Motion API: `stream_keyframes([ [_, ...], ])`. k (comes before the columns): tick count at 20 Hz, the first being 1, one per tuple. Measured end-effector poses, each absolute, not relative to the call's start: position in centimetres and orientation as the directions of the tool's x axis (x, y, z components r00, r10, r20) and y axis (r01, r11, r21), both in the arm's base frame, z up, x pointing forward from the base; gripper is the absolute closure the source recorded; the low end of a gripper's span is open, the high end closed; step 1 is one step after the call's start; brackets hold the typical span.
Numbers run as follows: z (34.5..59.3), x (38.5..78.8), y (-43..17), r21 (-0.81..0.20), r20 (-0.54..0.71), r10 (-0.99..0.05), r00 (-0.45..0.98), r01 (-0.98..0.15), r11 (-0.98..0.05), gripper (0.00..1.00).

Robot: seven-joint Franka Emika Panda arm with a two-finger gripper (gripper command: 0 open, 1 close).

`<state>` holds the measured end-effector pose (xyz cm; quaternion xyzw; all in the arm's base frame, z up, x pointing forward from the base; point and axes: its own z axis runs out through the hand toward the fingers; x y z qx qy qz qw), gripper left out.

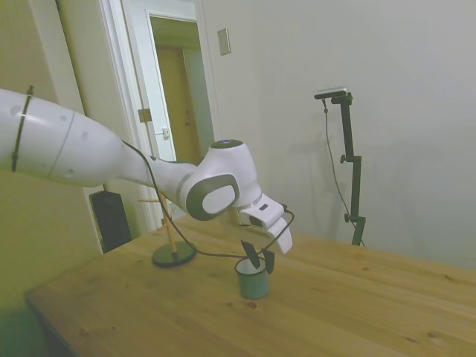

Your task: Unload the mug

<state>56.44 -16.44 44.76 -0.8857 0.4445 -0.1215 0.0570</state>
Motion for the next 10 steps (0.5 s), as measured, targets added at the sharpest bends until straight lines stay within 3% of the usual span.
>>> stream_keyframes([
  [5, 49.2, 55.1, -12.5, -0.243, 0.108, -0.779, 0.617, -0.744, -0.623, 0.00],
  [10, 51.8, 55.7, -7.1, -0.243, 0.073, -0.744, 0.664, -0.711, -0.659, 0.00],
])
